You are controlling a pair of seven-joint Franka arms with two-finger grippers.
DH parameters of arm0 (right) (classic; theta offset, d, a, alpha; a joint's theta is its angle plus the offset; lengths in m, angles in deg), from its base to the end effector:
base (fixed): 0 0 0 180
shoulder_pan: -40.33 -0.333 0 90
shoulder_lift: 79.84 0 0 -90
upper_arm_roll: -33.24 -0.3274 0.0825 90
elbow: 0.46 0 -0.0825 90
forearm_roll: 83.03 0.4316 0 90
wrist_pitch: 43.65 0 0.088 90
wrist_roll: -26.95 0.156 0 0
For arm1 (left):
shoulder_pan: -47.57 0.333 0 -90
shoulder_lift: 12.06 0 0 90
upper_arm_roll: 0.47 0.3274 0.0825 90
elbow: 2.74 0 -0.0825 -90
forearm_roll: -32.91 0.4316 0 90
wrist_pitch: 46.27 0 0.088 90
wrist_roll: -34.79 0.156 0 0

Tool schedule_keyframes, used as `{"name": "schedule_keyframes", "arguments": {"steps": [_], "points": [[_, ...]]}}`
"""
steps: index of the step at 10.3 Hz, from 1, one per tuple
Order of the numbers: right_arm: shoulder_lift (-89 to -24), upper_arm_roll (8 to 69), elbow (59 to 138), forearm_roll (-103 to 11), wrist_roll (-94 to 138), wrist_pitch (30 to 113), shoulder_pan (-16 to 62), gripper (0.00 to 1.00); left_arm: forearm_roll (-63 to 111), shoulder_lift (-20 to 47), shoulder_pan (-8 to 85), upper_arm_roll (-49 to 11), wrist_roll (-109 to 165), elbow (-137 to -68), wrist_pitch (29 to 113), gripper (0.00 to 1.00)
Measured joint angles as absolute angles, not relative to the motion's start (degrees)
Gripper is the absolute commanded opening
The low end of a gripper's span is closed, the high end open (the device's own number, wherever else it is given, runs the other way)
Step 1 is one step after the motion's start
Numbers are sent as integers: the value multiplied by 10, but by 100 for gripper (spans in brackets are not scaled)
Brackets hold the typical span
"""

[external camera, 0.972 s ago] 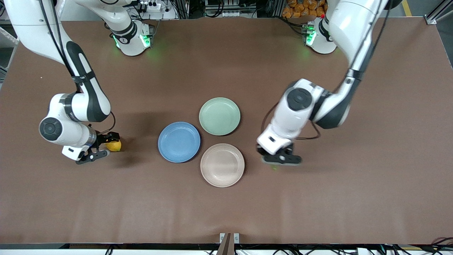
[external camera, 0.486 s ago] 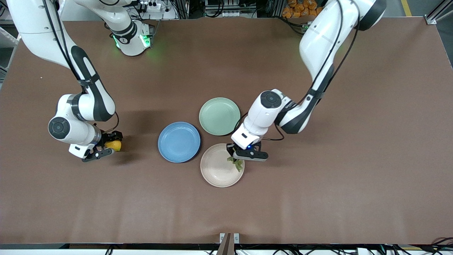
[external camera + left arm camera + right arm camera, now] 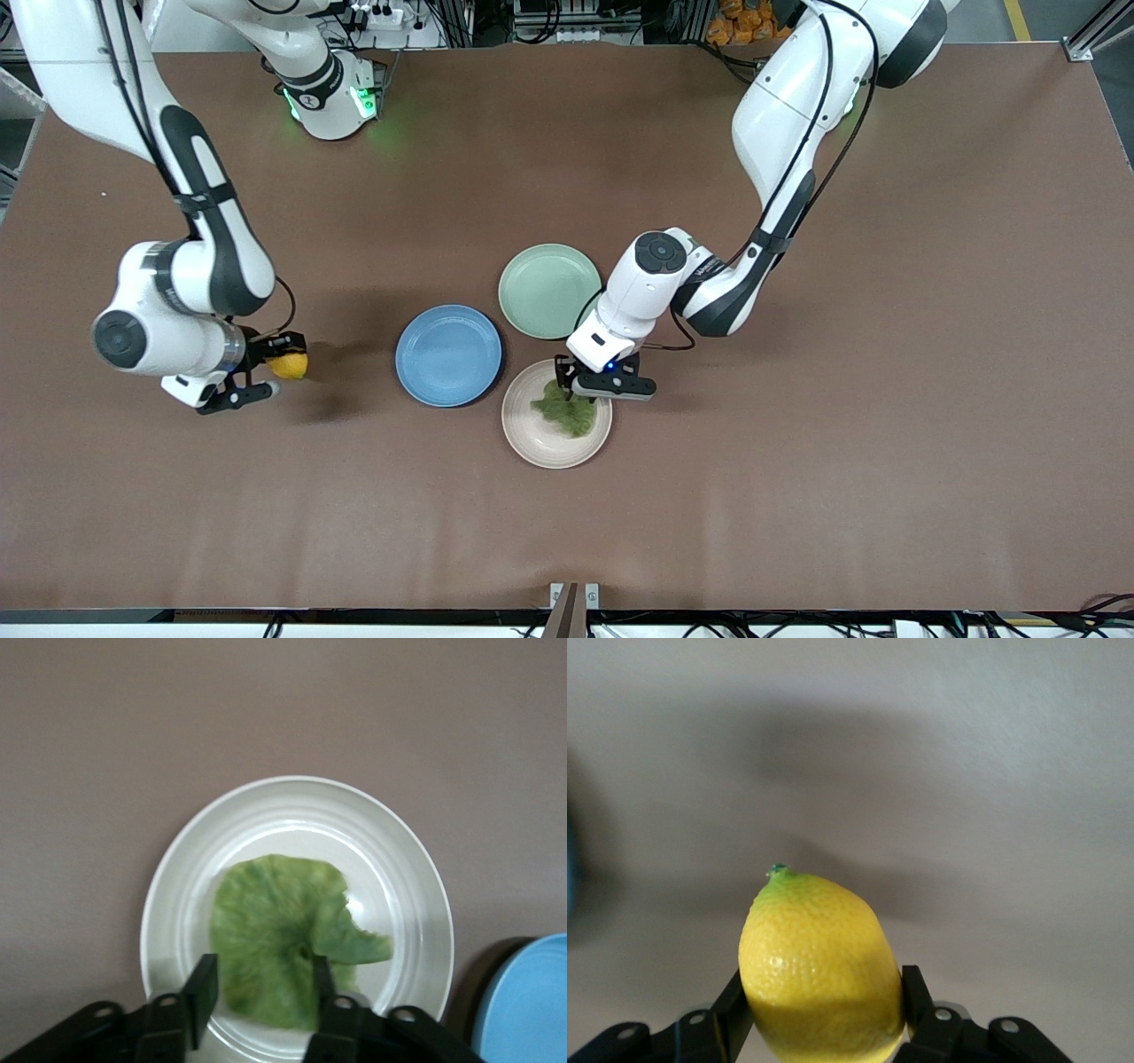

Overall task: Place lemon and lettuce in plates
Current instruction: 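Release the lettuce on the cream plate while the right gripper lifts the lemon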

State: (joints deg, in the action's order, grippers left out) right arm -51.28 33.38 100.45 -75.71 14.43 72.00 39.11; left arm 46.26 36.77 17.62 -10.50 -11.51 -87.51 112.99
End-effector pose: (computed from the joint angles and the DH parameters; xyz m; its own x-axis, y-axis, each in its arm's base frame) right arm 0.6630 0.0256 0.1986 0.9601 0.1793 -0.2147 0.1497 -0.9777 -0.1472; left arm 0.6389 -0.5117 0.1541 0.9401 0.0538 0.3367 -0.0511 -0.9540 0.2953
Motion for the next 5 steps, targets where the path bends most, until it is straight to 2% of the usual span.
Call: {"name": "schedule_keyframes", "arguments": {"steps": [2, 5], "points": [[-513, 325, 965, -688, 236, 694, 358, 0, 463, 334, 173, -92, -103, -860, 1046, 100], [-486, 280, 956, -640, 390, 742, 317, 0, 464, 206, 203, -87, -27, -849, 836, 100]]}}
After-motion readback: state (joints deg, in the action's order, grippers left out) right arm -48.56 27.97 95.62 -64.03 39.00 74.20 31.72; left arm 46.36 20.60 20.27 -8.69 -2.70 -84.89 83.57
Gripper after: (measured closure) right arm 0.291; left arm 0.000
